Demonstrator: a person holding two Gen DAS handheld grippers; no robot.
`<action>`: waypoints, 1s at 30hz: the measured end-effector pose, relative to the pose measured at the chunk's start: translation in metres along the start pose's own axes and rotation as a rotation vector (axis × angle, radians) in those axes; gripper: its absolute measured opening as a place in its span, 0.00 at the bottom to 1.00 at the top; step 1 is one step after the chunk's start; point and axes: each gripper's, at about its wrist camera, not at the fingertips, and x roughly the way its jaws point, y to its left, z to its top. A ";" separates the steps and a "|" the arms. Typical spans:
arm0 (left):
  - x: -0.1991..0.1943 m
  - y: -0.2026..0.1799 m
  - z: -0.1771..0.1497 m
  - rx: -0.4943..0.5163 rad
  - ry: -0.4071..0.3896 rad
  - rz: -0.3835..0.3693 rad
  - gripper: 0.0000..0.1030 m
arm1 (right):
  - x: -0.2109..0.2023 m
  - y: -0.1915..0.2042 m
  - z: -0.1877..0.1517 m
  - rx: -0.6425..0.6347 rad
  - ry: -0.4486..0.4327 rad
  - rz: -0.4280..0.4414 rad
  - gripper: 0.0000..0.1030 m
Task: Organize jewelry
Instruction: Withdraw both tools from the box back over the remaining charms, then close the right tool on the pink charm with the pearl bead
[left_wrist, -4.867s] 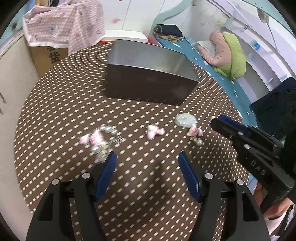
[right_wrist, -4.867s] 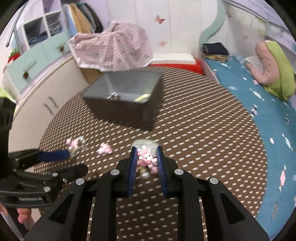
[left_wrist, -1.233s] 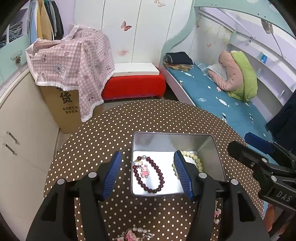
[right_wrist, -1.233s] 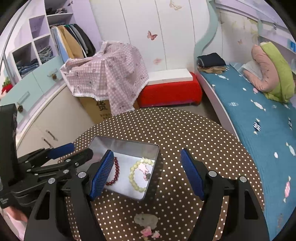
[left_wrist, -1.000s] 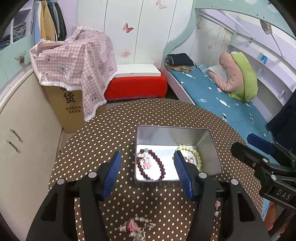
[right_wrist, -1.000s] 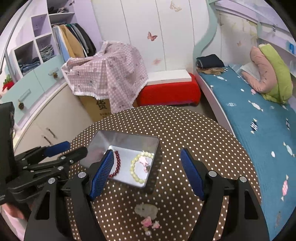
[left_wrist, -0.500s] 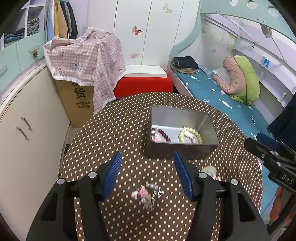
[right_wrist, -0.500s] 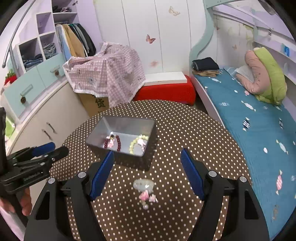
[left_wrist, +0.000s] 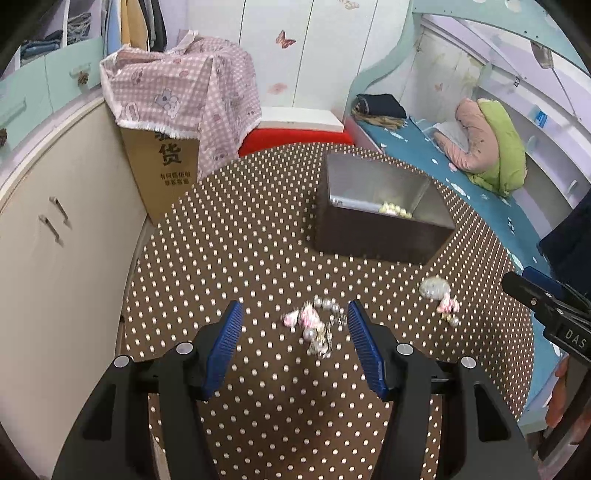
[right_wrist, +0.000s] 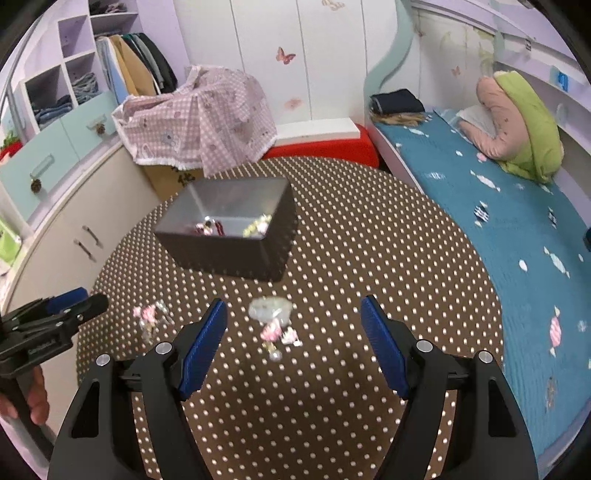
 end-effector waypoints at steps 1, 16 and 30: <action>0.002 0.000 -0.002 -0.005 0.008 -0.003 0.55 | 0.002 -0.001 -0.003 0.002 0.008 -0.004 0.70; 0.020 0.005 -0.037 -0.023 0.086 -0.028 0.55 | 0.054 0.014 -0.046 -0.020 0.158 0.061 0.47; 0.043 0.010 -0.031 -0.077 0.123 -0.083 0.55 | 0.071 0.027 -0.035 -0.055 0.130 -0.005 0.11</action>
